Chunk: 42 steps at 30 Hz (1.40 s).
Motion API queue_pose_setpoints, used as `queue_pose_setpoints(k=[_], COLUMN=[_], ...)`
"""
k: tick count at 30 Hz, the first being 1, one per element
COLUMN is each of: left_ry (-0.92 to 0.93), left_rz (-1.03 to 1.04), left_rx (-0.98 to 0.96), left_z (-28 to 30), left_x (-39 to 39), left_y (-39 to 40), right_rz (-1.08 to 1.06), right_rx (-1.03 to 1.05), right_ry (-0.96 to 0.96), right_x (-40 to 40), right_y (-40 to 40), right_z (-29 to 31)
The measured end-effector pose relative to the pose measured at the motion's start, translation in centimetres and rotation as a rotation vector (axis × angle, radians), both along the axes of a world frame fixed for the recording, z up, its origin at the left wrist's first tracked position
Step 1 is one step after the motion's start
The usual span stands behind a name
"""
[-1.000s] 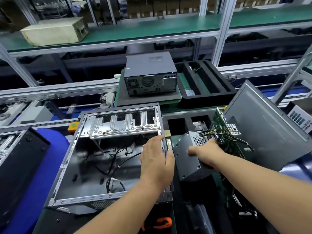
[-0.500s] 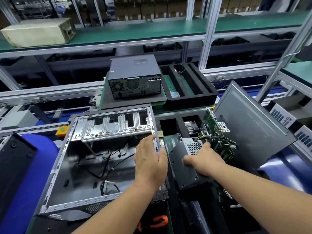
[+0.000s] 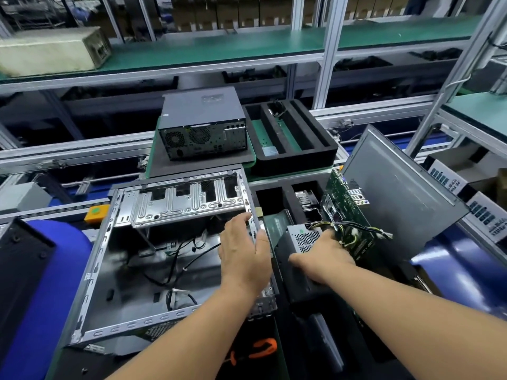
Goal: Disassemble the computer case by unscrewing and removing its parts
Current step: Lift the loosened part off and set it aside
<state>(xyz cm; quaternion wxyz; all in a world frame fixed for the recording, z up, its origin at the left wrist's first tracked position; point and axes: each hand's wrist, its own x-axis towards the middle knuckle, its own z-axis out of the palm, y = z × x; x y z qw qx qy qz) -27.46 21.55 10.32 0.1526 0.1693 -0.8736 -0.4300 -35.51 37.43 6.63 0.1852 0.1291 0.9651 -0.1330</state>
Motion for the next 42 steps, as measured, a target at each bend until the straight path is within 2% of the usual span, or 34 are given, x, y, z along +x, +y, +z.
queue_pose_setpoints(k=[13,22,33,42], left_ry=[-0.003,-0.002,-0.006,-0.006], left_rz=[-0.006,-0.007,-0.011,0.003], left_rx=[0.029,0.025,0.031,0.018], left_z=[-0.1,-0.2,-0.1,-0.2], left_x=[-0.1,-0.4,-0.2,-0.4], left_y=[-0.2,-0.2,-0.4,-0.3], right_rz=[0.031,0.060,0.076,0.033], right_rx=[0.018,0.058,0.071,0.028], right_ry=[-0.069,-0.069,-0.163,-0.121], right_x=[1.5,0.3,-1.5,-3.4], right_y=[-0.2,1.4,-0.7,-3.0], right_z=[-1.9,-0.7,-1.4,-3.4])
